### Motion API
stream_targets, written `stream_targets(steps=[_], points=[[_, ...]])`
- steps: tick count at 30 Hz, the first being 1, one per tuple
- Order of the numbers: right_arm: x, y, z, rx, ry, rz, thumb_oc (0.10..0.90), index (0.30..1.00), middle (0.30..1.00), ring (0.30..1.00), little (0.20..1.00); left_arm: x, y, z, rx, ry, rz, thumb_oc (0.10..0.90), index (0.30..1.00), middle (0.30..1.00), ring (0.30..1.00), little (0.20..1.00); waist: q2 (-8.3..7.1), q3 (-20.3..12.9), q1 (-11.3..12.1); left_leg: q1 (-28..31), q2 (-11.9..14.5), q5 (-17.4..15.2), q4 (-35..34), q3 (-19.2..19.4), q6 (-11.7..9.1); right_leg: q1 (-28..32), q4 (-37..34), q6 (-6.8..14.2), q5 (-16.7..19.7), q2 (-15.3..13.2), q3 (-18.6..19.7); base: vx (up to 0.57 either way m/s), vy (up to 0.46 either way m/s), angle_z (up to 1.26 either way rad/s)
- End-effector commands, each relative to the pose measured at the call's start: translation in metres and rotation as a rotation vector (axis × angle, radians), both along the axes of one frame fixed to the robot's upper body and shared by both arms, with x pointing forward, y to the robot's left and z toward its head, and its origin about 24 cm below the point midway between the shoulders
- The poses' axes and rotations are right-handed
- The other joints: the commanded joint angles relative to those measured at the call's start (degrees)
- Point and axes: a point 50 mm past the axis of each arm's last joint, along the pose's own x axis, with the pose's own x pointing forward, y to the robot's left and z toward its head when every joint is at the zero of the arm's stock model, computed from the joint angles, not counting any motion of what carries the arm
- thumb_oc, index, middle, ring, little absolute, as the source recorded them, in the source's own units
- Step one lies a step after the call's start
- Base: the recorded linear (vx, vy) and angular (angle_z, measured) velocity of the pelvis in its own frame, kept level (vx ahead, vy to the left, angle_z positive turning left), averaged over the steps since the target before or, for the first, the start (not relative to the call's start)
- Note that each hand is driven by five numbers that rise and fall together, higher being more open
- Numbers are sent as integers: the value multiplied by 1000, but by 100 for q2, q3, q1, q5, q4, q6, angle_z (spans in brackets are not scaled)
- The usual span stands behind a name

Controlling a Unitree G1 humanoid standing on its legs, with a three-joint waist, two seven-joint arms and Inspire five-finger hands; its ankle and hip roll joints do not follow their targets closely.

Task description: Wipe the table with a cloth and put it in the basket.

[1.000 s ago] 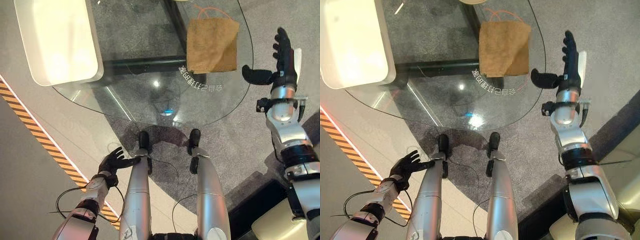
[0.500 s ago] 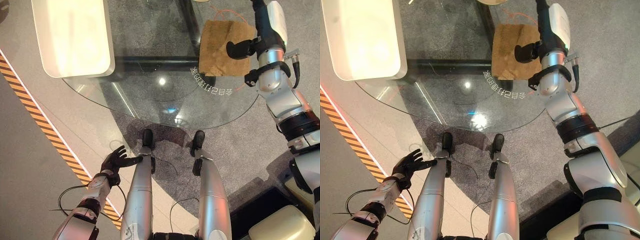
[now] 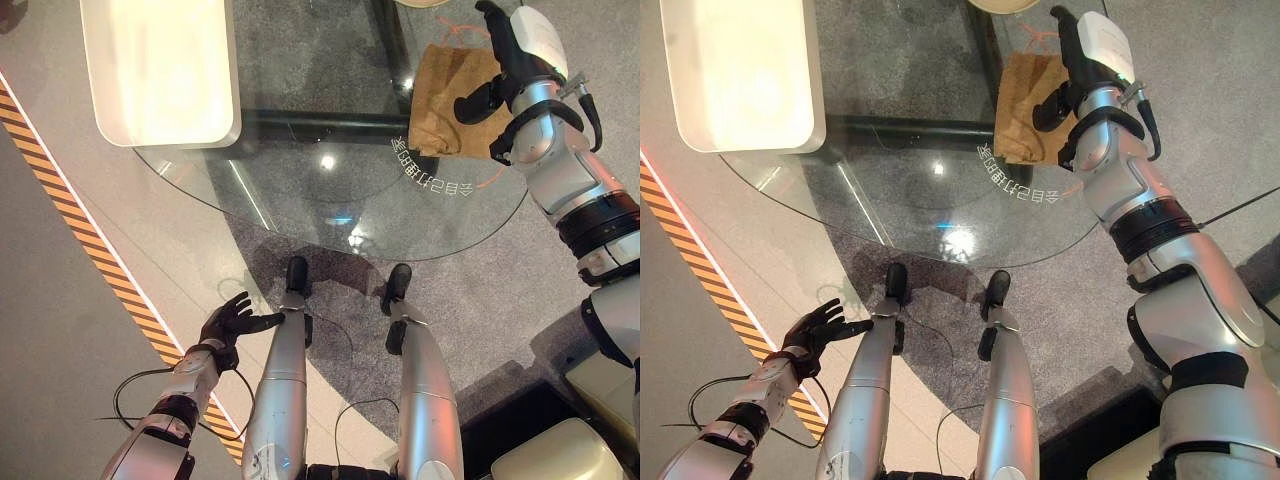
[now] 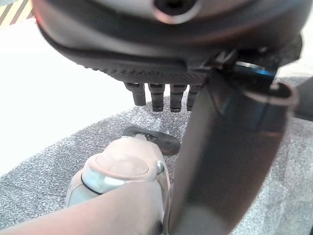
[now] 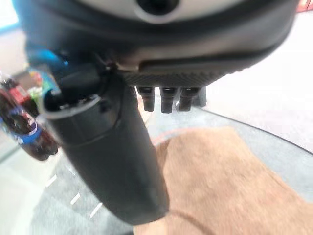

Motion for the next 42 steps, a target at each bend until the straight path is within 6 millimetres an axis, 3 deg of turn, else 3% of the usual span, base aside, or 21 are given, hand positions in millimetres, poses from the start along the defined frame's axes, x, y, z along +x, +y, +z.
stream_targets(steps=[1,14,27,35,42], points=[[-17,-9,68,-73,-175,-45,800,900,900,900,900,-26,20,-14,54,80,15,800,900,900,900,900,170,-136,37,77,-101,213,-312,108,273,307,-51,-83,-254,89,-259,8,-8,3],[-13,-12,70,-105,-111,-94,800,900,900,900,900,-28,11,-18,47,91,-14,800,900,900,900,900,362,-136,103,128,-173,314,-473,129,259,246,-45,-105,-266,33,-249,2,-1,0],[-6,-24,55,-70,40,-114,800,900,900,900,900,-28,4,-20,39,89,-35,800,900,900,900,900,491,-136,161,97,-214,366,-542,120,251,138,-41,-99,-235,-22,-269,0,0,0],[-7,-32,57,-181,63,-187,800,900,900,900,900,-29,3,-21,36,92,-41,800,900,900,900,900,553,-136,192,65,-220,407,-591,121,250,76,-23,-97,-227,-42,-279,0,0,0],[-13,-37,71,-307,-18,-278,800,900,900,900,900,-29,4,-20,38,91,-41,800,900,900,900,900,563,-136,197,-5,-219,435,-600,106,263,-11,-4,-89,-200,-49,-287,0,0,0]])
